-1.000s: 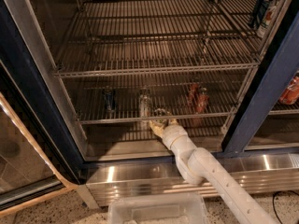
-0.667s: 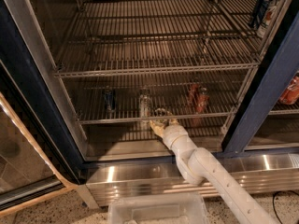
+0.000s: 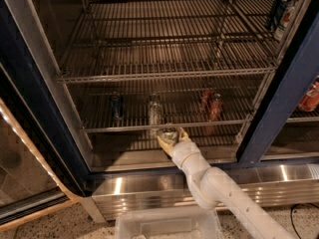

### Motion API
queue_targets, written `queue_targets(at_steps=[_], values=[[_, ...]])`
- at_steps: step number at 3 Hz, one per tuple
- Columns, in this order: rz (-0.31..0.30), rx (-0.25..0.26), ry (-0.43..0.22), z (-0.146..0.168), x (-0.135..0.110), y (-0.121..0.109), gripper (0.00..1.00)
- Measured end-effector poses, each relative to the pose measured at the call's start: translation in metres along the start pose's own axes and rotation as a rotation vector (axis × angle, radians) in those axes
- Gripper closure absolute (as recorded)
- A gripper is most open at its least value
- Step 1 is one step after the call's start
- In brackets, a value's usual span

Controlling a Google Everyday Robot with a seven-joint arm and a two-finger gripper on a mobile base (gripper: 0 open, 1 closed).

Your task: Pick 7up can from bottom shelf of fridge

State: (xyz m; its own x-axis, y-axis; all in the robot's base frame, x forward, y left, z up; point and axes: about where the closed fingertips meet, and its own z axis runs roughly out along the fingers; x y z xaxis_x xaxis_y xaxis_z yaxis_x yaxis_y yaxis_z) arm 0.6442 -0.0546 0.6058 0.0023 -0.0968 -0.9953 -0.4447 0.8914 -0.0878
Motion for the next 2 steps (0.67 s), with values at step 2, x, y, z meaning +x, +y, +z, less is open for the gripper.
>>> queue_targets(at_steps=[2], values=[[-0.079,0.019,0.018,-0.067,-0.014,0.036,1.0]])
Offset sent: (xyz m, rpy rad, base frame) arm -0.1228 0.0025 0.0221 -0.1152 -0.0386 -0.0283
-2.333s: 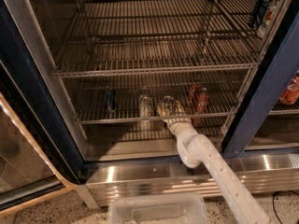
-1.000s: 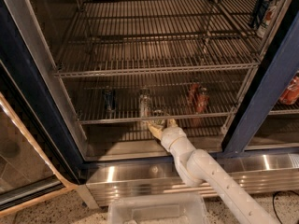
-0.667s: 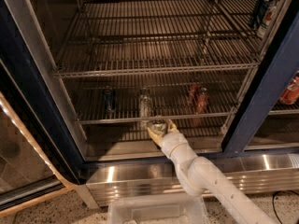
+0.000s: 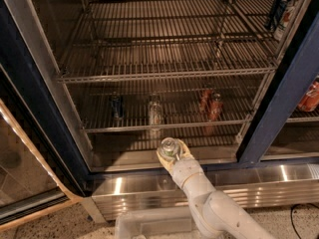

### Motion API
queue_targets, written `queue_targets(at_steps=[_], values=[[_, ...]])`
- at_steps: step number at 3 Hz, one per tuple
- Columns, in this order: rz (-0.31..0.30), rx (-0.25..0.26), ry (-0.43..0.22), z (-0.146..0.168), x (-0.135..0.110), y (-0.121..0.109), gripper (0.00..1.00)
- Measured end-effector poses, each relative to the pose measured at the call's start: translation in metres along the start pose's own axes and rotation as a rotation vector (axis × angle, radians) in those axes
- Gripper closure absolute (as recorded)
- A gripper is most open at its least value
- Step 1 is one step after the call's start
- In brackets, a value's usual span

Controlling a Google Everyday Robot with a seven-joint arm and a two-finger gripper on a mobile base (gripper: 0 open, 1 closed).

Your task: Pick 7up can from bottom shelf of fridge

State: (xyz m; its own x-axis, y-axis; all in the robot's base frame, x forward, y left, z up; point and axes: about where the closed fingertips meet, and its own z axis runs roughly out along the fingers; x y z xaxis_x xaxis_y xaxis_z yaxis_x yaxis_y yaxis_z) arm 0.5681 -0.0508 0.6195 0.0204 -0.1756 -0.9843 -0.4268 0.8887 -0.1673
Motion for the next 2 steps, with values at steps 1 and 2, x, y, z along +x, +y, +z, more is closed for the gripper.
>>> queue_targets(at_steps=[1,2], values=[[-0.007,0.033,0.01,-0.031,-0.007,0.008,1.0],[0.001,0.077,-0.014,-0.06,-0.015,0.01,1.0]])
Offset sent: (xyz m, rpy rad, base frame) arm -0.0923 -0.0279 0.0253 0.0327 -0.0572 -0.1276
